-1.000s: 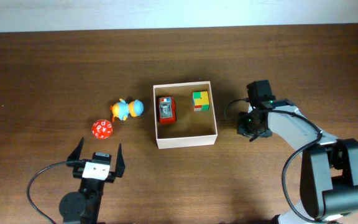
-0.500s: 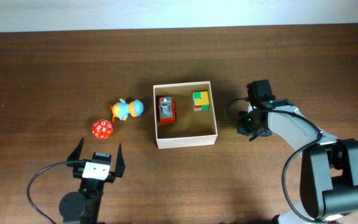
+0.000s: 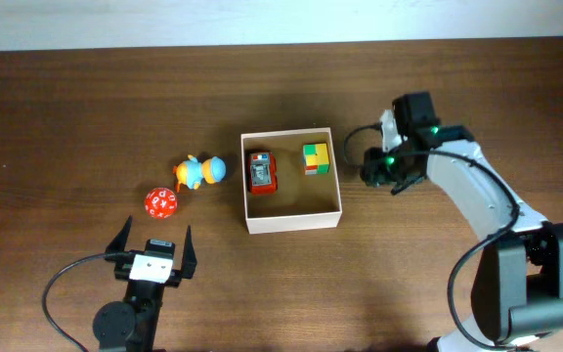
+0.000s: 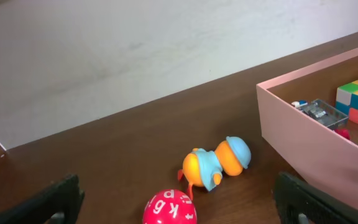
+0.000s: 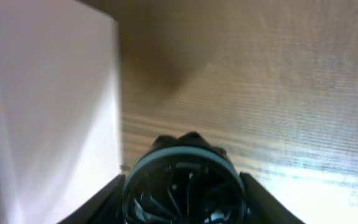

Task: Pack container
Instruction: 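Carry the black wheel into the box beside the truck and release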

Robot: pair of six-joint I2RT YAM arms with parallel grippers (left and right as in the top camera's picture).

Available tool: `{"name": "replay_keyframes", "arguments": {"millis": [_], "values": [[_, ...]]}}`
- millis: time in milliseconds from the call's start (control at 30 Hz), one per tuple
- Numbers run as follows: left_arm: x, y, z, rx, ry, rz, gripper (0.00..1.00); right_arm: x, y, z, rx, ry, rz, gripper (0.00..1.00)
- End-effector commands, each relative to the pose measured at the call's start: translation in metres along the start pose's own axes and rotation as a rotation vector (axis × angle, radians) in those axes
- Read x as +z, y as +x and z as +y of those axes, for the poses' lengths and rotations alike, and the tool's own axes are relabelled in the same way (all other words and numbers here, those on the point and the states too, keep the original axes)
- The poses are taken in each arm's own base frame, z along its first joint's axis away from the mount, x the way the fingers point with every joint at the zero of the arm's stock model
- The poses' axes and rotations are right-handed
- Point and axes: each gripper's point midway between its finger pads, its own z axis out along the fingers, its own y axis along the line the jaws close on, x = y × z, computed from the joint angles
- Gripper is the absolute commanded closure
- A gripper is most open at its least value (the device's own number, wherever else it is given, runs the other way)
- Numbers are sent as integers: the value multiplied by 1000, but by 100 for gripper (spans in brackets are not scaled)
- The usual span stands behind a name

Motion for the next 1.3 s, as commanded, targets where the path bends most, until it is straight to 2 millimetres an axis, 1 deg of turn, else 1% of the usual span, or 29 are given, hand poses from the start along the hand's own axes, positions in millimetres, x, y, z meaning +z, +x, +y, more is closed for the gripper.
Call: {"name": "replay_keyframes", "arguments": {"millis": [0, 33, 133, 167, 267, 333, 467, 567, 633, 700, 800, 867, 1000, 1067, 1133, 1267], "values": [[0, 2, -1, 12, 1, 1, 1, -27, -26, 22, -82, -82, -55, 51], [0, 2, -1, 12, 1, 1, 1, -36, -32, 30, -111, -111, -67, 51], [0, 2, -1, 12, 1, 1, 1, -56, -42, 52, -168, -208, -94, 51], [0, 2, -1, 12, 1, 1, 1, -64, -46, 63, -191, -265, -107, 51], [0, 2, -1, 12, 1, 1, 1, -77, -50, 87, -218, -389, -127, 51], [0, 2, -1, 12, 1, 1, 1, -80, -49, 102, -241, -441, -133, 51], [0, 2, -1, 12, 1, 1, 1, -77, -44, 127, -312, -467, -133, 51], [0, 2, -1, 12, 1, 1, 1, -74, -39, 152, -386, -478, -140, 50], [0, 2, -1, 12, 1, 1, 1, -70, -36, 166, -432, -455, -149, 50], [0, 2, -1, 12, 1, 1, 1, -64, -35, 175, -465, -414, -161, 50], [0, 2, -1, 12, 1, 1, 1, -53, -34, 185, -482, -319, -182, 50], [0, 2, -1, 12, 1, 1, 1, -46, -35, 188, -478, -263, -192, 50], [0, 2, -1, 12, 1, 1, 1, -26, -37, 186, -453, -161, -193, 50], [0, 2, -1, 12, 1, 1, 1, -14, -36, 186, -456, -143, -180, 50], [0, 2, -1, 12, 1, 1, 1, 4, -36, 180, -430, -112, -158, 50], [0, 2, -1, 12, 1, 1, 1, 28, -34, 174, -421, -89, -122, 50]]}}
